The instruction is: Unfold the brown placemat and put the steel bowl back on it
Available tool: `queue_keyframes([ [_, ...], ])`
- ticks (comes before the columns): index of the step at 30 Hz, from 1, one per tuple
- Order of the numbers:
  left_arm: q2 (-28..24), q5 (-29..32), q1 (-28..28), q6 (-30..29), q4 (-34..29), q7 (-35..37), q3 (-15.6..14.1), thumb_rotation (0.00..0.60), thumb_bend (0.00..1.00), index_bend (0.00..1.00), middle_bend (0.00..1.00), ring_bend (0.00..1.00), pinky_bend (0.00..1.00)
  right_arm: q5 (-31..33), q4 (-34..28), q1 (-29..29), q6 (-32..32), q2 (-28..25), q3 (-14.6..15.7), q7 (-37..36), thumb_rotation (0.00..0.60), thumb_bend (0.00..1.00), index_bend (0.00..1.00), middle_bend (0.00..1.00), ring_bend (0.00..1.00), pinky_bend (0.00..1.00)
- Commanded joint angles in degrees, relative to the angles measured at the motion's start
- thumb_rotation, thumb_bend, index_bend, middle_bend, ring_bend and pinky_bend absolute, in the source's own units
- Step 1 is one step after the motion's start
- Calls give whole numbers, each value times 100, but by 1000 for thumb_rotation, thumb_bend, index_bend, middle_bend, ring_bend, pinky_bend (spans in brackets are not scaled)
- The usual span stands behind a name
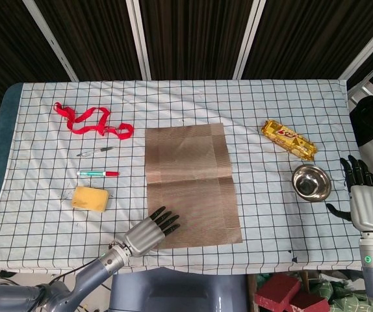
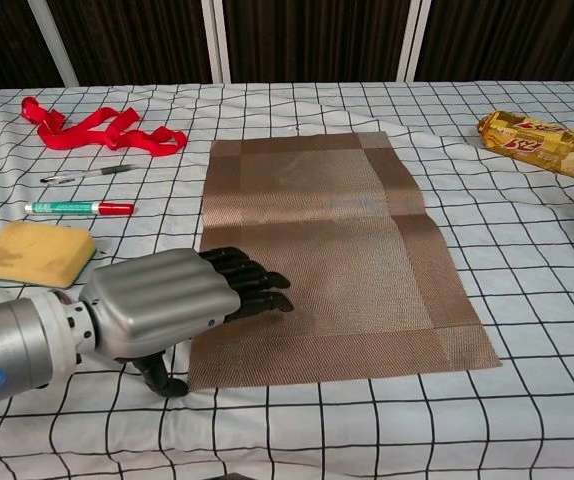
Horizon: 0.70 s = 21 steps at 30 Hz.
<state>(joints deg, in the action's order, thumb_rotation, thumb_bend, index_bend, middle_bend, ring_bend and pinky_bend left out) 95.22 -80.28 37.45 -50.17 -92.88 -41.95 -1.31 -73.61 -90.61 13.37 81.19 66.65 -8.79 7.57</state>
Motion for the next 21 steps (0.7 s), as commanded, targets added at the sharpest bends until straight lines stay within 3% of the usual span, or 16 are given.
queue_keyframes([
  [1,57,-125,7,-94,67,146,-18,600,261,141,13,0,0,-1,-3,-5,-10,0,-9,-5,600,66,0,0,0,176],
  [13,186,-489,28,-389,256,693,-4,600,286,188,41,0,0,-18,-31,-31,-69,-1,-43,-13,600,68,0,0,0,176],
  [21,316,-739,4,-650,447,990,-1,600,286,427,89,0,13,-23,-45,-46,-98,-4,-63,-6,600,70,0,0,0,176],
])
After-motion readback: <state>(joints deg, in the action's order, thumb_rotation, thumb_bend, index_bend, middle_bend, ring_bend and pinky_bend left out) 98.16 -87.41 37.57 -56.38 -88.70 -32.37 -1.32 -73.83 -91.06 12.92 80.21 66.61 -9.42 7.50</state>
